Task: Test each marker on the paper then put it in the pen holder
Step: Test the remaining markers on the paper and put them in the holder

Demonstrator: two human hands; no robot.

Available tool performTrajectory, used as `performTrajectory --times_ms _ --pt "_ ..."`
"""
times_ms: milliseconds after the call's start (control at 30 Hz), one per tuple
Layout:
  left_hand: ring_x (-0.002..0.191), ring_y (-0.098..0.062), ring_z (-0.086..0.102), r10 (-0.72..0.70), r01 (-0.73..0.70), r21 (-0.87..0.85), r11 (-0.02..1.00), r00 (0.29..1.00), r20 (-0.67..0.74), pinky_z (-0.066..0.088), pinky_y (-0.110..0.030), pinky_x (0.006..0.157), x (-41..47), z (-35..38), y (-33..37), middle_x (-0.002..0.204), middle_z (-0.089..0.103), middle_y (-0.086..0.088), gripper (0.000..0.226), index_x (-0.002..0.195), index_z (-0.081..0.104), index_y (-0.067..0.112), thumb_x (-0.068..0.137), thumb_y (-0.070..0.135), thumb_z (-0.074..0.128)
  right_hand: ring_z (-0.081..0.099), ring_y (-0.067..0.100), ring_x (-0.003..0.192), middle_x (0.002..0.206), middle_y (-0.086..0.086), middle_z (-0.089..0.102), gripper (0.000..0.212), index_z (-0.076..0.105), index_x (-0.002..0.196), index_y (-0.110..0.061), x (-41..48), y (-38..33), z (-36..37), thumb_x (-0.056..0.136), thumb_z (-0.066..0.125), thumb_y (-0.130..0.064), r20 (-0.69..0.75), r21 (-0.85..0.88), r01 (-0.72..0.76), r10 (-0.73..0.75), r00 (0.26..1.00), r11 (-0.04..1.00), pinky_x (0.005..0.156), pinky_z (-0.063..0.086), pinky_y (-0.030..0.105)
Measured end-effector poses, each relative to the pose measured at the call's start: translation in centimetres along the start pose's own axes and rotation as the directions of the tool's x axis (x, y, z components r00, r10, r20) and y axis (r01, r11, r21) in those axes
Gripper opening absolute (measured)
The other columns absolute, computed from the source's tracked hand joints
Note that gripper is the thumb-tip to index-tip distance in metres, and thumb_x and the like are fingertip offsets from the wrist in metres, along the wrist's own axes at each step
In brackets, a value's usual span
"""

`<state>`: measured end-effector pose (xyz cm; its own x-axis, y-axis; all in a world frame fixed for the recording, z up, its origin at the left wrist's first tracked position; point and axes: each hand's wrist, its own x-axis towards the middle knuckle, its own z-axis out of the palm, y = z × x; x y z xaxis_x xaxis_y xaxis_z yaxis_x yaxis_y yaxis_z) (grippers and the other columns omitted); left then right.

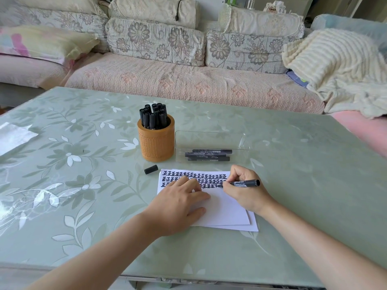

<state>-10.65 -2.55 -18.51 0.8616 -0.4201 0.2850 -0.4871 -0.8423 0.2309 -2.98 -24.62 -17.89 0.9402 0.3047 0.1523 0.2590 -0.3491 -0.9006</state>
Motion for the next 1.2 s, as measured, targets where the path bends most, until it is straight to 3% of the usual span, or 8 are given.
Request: performTrajectory --times_ms 133,267,433,600,867,1000,1100,1200 --pt "0.095 -0.013 0.045 0.0 0.0 -0.002 1.0 1.0 -0.005 0.041 -0.027 0.077 0.0 0.0 0.0 0.106 0.05 0.009 0.035 0.12 0.059 0.036 0.09 0.048 0.049 0.035 0.015 0.051 0.058 0.003 0.046 0.032 0.042 0.065 -0.013 0.0 0.2 0.0 0.081 0.067 0.0 -0.008 0.032 -0.007 0.008 1.0 0.999 0.047 0.028 0.024" --pt "0.095 -0.013 0.046 0.002 -0.002 0.001 1.0 1.0 -0.01 0.041 -0.027 0.077 0.0 0.0 0.0 0.106 0.05 0.009 0.034 0.12 0.059 0.036 0.089 0.048 0.049 0.038 0.014 0.053 0.057 -0.007 0.049 0.026 0.044 0.065 -0.013 -0.1 0.1 0.0 0.077 0.067 -0.012 0.028 0.0 0.008 -0.008 1.0 1.0 0.05 0.03 0.025" --pt "0.094 -0.013 0.045 0.011 -0.011 -0.003 1.0 1.0 -0.02 0.041 -0.026 0.077 0.0 0.1 0.0 0.106 0.05 0.01 0.034 0.119 0.059 0.036 0.089 0.048 0.05 0.036 0.014 0.051 0.055 -0.008 0.049 0.032 0.045 0.062 -0.017 0.0 0.0 -0.1 0.079 0.068 -0.005 0.039 0.019 -0.023 0.022 0.999 1.0 0.05 0.029 0.026" --pt "0.094 -0.013 0.045 0.019 -0.019 -0.001 1.0 0.999 -0.03 0.037 -0.024 0.077 0.0 0.1 0.0 0.105 0.05 0.01 0.034 0.119 0.06 0.036 0.089 0.048 0.049 0.035 0.014 0.051 0.054 -0.012 0.045 0.025 0.042 0.06 -0.02 0.0 -0.4 -0.1 0.072 0.063 -0.013 0.044 0.001 -0.026 0.026 0.999 1.0 0.049 0.027 0.026" --pt "0.099 -0.013 0.046 0.006 -0.006 -0.036 0.999 1.0 -0.007 0.039 -0.025 0.08 0.1 0.0 -0.1 0.107 0.05 0.011 0.036 0.121 0.058 0.037 0.09 0.051 0.045 0.039 0.02 0.05 0.055 0.009 0.047 0.02 0.047 0.06 -0.02 0.4 -1.2 -0.5 0.072 0.062 -0.013 -0.015 0.161 -0.118 0.122 0.992 0.98 0.049 0.029 0.027" --pt "0.1 -0.011 0.048 0.005 -0.006 -0.132 0.991 1.0 -0.009 0.043 -0.025 0.08 0.4 -1.0 -0.4 0.106 0.053 0.012 0.037 0.123 0.059 0.034 0.092 0.049 0.044 0.052 0.018 0.052 0.065 0.0 0.061 0.015 0.063 0.079 -0.019 0.5 -2.2 -0.6 0.084 0.071 -0.008 0.008 0.097 -0.026 0.025 1.0 0.995 0.05 0.041 0.023" --pt "0.091 -0.012 0.051 -0.032 0.025 -0.056 0.998 0.991 -0.127 0.046 -0.027 0.07 0.7 -2.4 -1.8 0.096 0.058 0.012 0.029 0.111 0.065 0.031 0.091 0.043 0.046 0.058 0.023 0.058 0.07 -0.013 0.067 0.02 0.072 0.099 -0.021 0.5 -3.5 -0.3 0.091 0.065 -0.004 0.043 0.074 0.015 -0.018 0.999 0.997 0.051 0.043 0.017" --pt "0.092 -0.016 0.053 -0.192 0.198 0.003 0.98 0.953 -0.235 0.051 -0.034 0.069 0.8 -3.7 -4.1 0.094 0.06 0.009 0.018 0.102 0.068 0.025 0.091 0.031 0.055 0.056 0.024 0.059 0.08 0.0 0.074 0.031 0.07 0.114 -0.022 0.9 -4.3 -0.2 0.097 0.054 -0.001 0.122 0.059 0.008 -0.015 0.992 0.998 0.049 0.039 0.017"
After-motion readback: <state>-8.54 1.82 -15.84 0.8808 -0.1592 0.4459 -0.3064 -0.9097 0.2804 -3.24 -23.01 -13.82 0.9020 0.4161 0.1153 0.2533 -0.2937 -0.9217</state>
